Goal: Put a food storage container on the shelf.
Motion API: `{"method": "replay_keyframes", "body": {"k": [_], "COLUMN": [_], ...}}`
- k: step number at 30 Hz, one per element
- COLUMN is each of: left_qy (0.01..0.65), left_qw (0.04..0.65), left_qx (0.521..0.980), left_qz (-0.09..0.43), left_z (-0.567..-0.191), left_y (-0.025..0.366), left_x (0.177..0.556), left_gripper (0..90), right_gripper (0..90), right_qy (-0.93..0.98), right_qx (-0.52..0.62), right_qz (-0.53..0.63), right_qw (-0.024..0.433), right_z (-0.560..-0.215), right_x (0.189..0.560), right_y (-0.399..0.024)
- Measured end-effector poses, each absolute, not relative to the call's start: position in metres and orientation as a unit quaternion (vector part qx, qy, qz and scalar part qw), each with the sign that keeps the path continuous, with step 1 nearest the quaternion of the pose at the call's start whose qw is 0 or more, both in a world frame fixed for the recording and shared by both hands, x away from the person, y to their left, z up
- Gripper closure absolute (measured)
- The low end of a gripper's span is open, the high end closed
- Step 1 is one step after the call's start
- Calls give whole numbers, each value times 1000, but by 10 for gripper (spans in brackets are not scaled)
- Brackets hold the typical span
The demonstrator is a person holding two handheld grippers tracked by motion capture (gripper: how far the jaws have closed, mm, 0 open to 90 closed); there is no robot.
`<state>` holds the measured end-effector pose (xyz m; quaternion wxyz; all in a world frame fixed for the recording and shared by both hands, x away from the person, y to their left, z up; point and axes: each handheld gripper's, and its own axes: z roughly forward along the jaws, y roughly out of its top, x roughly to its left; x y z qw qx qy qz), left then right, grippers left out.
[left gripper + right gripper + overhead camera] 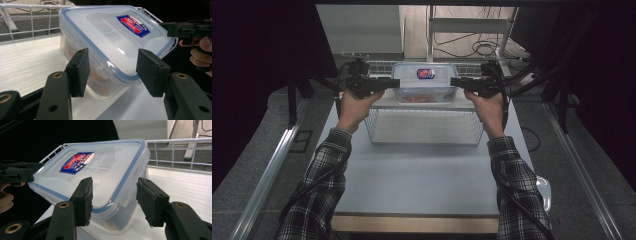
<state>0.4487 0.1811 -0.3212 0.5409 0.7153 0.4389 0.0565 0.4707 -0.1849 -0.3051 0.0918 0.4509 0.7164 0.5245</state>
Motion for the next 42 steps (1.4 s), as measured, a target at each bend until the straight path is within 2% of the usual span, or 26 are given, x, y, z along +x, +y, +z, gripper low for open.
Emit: {"method": "replay_keyframes", "body": {"k": [14,18,29,42], "left_qy": [435,428,383,357], "left_qw": [545,537,536,523], "left_qx": [714,722,743,763], "left_qz": [58,84,114,127], "left_z": [-323,-320,-316,-338], "left_y": [184,182,177,177], "left_x": [449,445,420,386], "left_gripper": [427,422,287,113], "right_gripper": [487,492,348,170], "right_qy": [718,722,723,750], "right_qx": [459,454,426,386], "right_qz": [515,511,531,518], "right_qw": [89,106,115,141], "right_z": [-303,-301,-300,-310], "right_x": [459,455,438,415], "right_y": [-182,-180,-186,-190]}}
